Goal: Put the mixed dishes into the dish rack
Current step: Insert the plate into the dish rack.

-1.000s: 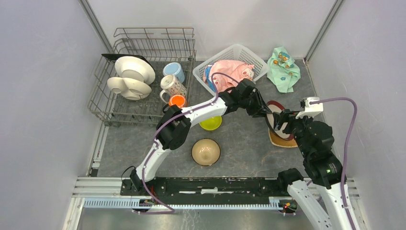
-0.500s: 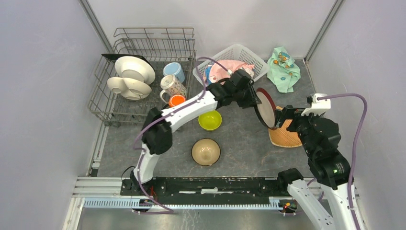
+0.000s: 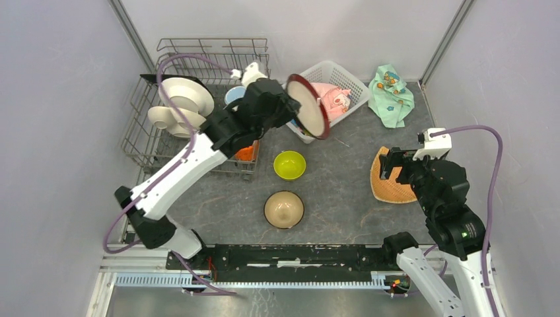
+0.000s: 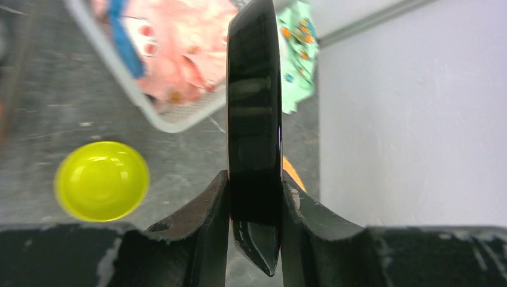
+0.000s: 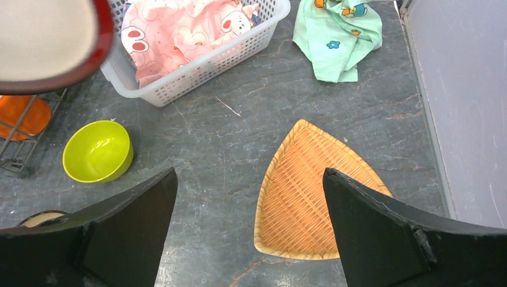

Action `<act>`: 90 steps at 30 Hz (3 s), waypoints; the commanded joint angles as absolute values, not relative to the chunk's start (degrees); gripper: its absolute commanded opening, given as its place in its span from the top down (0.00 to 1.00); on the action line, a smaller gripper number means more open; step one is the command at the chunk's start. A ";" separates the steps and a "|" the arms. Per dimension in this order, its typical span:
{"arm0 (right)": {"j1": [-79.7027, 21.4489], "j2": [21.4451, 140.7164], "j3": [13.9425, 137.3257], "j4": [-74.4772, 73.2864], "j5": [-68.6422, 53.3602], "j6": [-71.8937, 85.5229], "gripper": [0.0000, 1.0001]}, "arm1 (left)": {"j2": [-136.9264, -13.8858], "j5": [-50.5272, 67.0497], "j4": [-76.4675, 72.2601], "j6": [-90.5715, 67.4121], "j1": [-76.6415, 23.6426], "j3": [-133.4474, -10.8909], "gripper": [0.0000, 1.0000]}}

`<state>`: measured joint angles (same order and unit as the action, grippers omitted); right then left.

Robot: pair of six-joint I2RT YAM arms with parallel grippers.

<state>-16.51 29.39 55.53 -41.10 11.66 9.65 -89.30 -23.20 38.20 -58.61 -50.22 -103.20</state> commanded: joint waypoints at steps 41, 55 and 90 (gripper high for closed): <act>-16.80 34.11 59.73 -43.53 11.64 7.84 0.02 | -69.59 -67.62 67.81 -61.84 -22.75 -97.73 0.98; -17.30 33.93 61.36 -45.09 12.80 4.41 0.02 | -77.77 -70.59 75.98 -74.93 -14.97 -101.46 0.98; -17.73 32.08 57.77 -40.95 18.39 6.32 0.02 | -95.53 -57.71 83.76 -87.26 2.55 -109.05 0.98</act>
<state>-17.52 32.49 58.00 -43.86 16.69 6.11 -95.22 -54.74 84.64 -82.06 2.55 -105.10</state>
